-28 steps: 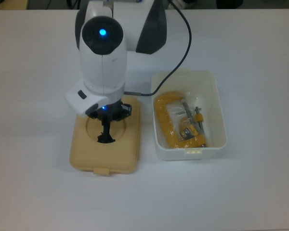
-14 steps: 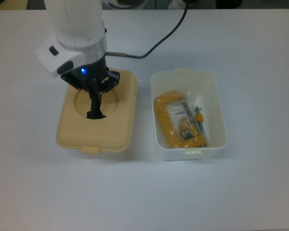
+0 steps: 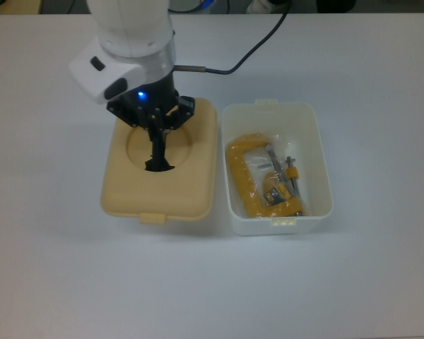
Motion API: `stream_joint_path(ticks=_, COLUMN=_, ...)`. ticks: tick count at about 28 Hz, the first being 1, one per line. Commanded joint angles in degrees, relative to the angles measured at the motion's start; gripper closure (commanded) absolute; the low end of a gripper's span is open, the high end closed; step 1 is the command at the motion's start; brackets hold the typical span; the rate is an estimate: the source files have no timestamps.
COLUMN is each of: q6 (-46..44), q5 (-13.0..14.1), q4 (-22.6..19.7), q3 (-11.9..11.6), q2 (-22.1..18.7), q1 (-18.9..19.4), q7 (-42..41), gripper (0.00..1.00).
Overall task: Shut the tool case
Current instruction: 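Lift the tan lid by its handle and carry it over the white box, then lower the lid onto the box rim and press it down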
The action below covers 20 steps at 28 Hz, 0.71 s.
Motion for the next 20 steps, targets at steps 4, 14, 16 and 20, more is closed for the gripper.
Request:
stream_joint_path(ticks=4, q6=-1.5, q5=0.9, q4=0.1, q3=-0.1, q2=-0.8, q1=4.1, q7=3.3, gripper=1.00)
stream_joint_path(ticks=14, q6=-1.3, q5=0.9, q4=0.1, q3=0.1, q2=-0.8, q1=8.2, q7=5.9, gripper=1.00)
stream_joint_path(ticks=16, q6=-1.3, q5=0.9, q4=0.1, q3=0.5, q2=-0.8, q1=8.6, q7=6.3, gripper=1.00)
stream_joint_path(ticks=20, q6=-0.9, q5=0.9, q4=0.2, q3=0.8, q2=-0.6, q1=9.8, q7=6.7, gripper=1.00)
